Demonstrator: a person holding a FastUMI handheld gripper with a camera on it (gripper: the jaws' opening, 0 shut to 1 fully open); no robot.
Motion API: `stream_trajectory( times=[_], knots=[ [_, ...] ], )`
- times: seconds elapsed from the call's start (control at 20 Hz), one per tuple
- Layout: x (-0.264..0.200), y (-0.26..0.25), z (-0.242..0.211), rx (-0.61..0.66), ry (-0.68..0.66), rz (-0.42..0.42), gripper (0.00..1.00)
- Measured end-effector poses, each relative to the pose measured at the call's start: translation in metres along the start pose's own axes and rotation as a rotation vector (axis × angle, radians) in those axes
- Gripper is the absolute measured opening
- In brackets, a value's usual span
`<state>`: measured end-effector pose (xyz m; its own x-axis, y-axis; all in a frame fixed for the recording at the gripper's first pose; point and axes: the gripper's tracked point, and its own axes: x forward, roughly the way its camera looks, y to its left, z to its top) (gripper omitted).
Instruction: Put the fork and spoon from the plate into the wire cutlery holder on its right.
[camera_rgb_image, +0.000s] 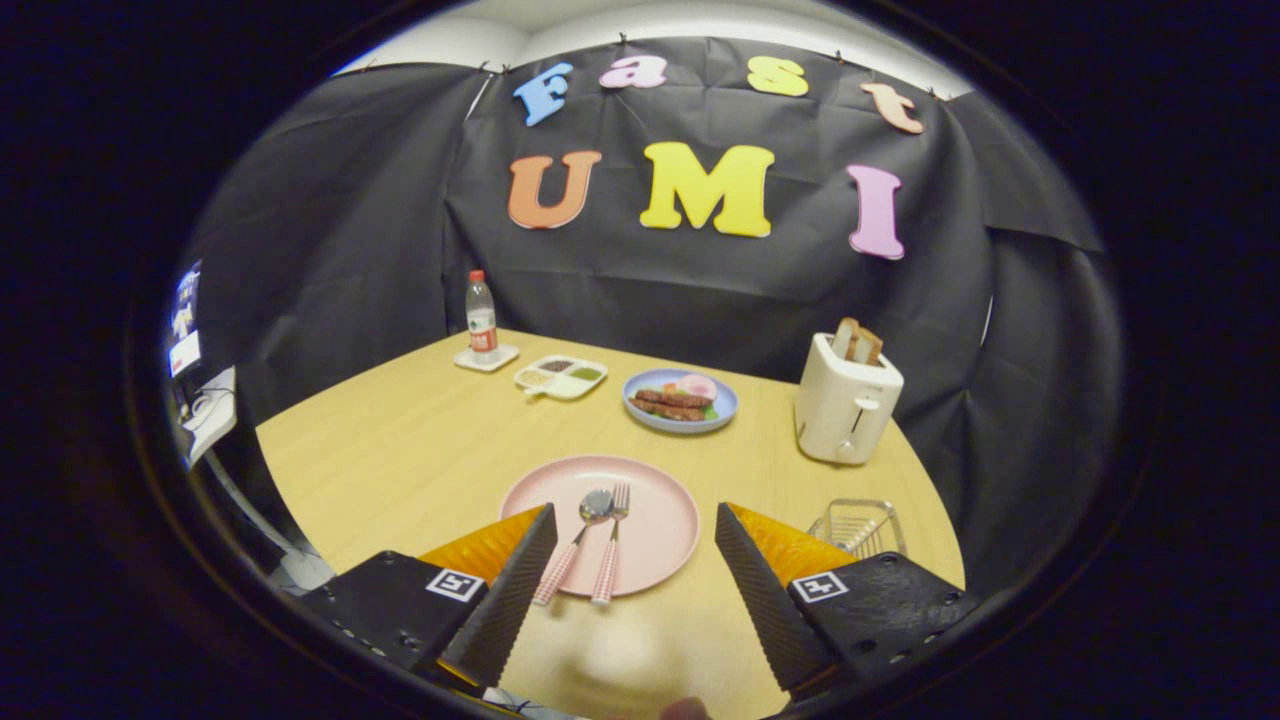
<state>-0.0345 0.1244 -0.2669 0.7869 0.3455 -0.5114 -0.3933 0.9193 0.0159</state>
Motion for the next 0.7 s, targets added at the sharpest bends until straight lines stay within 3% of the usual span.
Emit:
stream_trajectory(
  times=[0.25, 0.4, 0.45, 0.6, 0.7],
  knots=[
    [0.025, 0.001, -0.047, 0.002, 0.129, 0.002, 0.94],
    [0.033, 0.006, -0.063, 0.009, 0.173, 0.015, 0.87],
    [0.034, 0.008, -0.067, 0.008, 0.183, 0.020, 0.79],
    [0.038, 0.015, -0.076, 0.002, 0.211, 0.044, 0.76],
    [0.042, 0.020, -0.080, -0.012, 0.224, 0.060, 0.64]
  ],
)
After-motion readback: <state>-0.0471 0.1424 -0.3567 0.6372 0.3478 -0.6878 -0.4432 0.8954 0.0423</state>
